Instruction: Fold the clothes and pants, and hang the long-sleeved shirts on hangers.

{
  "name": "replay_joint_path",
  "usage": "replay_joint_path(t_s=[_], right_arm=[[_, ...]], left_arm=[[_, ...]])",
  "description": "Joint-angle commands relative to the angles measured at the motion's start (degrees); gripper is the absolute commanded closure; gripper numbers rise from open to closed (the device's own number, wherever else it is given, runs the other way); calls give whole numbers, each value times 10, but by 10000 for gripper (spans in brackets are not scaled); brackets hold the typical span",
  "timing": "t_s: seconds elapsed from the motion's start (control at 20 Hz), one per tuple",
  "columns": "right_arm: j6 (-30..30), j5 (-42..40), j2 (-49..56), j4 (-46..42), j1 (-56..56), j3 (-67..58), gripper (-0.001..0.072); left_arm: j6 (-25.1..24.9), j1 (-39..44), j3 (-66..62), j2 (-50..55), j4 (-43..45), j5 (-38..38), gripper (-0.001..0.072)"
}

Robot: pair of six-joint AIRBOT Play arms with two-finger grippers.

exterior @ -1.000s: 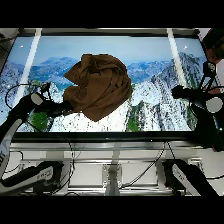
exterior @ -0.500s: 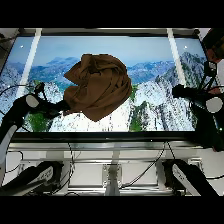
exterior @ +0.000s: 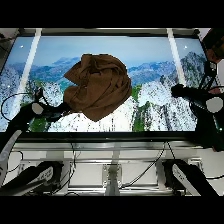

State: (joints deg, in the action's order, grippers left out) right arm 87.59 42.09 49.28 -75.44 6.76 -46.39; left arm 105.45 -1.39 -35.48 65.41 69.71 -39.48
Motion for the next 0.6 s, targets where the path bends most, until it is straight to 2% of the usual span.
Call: replay_joint_path(t_s=[0.0, 0.2, 0.25, 0.35, 0.45, 0.55], right_arm=[[0, -2, 0, 22, 0, 0, 255], [0, -2, 0, 42, 0, 0, 255], [0, -2, 0, 56, 0, 0, 255], [-1, -2, 0, 83, 0, 0, 255], [-3, -2, 0, 122, 0, 0, 255], [-57, -1, 0, 157, -12, -5, 255]], left_arm=[[9, 2, 3, 30, -36, 26, 15], [9, 2, 3, 59, -59, 45, 17], [9, 2, 3, 59, -59, 58, 86], [9, 2, 3, 59, -59, 80, 445], [9, 2, 3, 59, -59, 94, 679], [6, 2, 1, 58, -59, 99, 686]])
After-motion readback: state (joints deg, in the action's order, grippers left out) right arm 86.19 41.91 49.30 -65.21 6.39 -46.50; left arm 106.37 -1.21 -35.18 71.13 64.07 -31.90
